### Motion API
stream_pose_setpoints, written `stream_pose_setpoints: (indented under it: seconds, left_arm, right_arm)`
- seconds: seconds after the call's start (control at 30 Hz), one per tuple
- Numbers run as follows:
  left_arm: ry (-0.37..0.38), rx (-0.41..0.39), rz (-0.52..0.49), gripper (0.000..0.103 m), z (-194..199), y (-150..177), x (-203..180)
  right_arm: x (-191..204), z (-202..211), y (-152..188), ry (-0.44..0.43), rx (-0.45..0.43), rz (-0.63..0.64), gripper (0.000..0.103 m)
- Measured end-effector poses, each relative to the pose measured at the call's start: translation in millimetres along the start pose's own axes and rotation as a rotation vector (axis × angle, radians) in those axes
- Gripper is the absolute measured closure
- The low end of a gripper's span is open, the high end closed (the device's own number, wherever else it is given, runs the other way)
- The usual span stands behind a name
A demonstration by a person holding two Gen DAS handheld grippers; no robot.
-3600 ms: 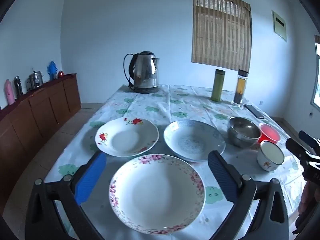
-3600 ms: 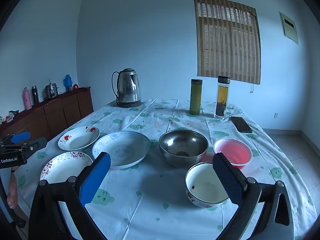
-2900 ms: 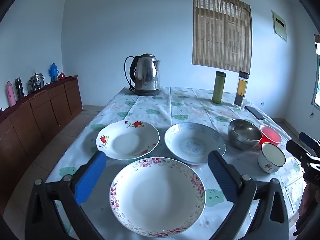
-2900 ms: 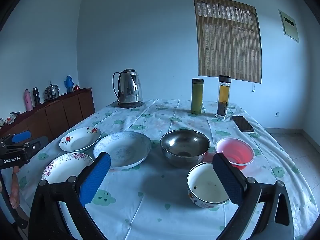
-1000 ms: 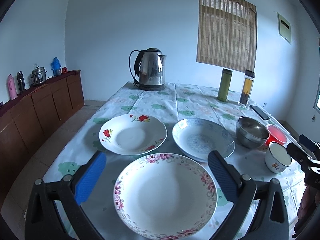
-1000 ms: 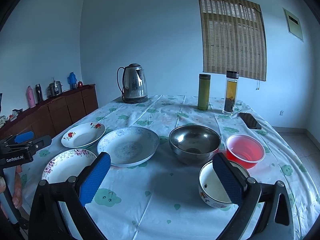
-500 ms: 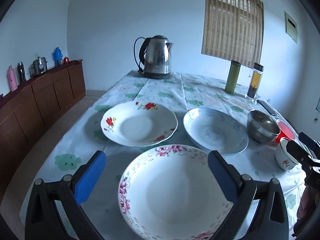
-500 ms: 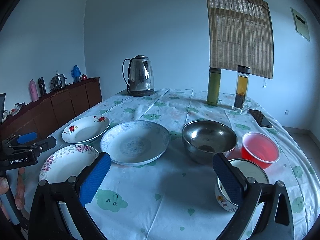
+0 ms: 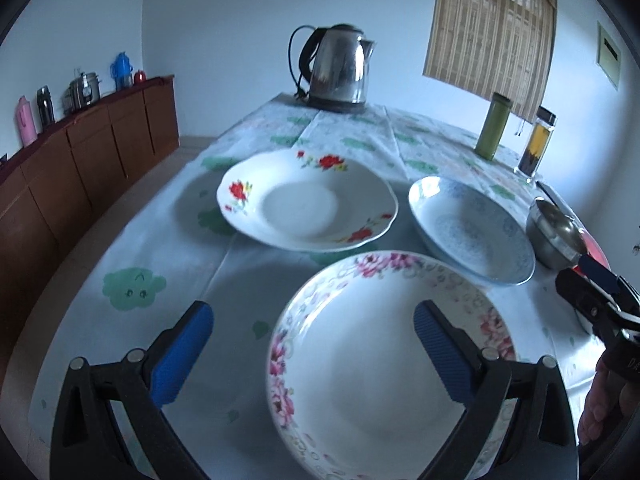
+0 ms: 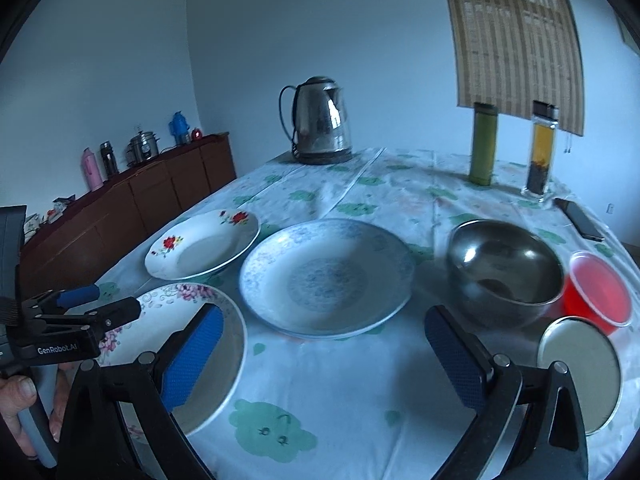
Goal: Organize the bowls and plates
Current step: 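Grasp the rim of the pink-floral bowl with the right gripper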
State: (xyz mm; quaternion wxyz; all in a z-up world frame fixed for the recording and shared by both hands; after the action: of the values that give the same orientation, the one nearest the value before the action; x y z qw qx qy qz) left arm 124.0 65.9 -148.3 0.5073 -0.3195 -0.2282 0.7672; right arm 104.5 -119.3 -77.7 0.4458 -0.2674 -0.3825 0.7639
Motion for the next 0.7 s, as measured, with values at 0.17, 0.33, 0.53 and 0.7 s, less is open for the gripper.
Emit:
stream_pose_setpoints:
  seconds: [0.17,0.33,0.53,0.7]
  left_arm:
    - [0.009,0.033,0.013,0.010,-5,6,3]
    - [0.020,0.060,0.013,0.023,-9,13,4]
    - [0.033,0.104,0.029,0.048,-16,22,6]
    - [0.030,0.122,0.033,0.053,-18,25,8]
  right_arm:
    - [17,-15,6,-0.044,0.047,0.031,0.013]
    - [31,-31,17,-0.102,0.112,0.048,0.042]
    - [47,-43,30,-0.149,0.177,0.085,0.058]
    - [56,-50,36,-0.174,0.211,0.104,0.063]
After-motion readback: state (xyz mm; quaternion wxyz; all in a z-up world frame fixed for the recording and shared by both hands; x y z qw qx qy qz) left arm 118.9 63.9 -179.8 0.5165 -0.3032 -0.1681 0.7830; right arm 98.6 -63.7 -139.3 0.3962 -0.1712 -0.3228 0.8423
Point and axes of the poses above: each gripper's, at about its wrist camera, not at the fingertips, and z roughly against the way its jaws point, x to its left, y to its underside, the point moved 10 cm from there along -z, roughly the way its jaws point, and after that the axes turned 11 degrees about z, right-handed, at the moved point
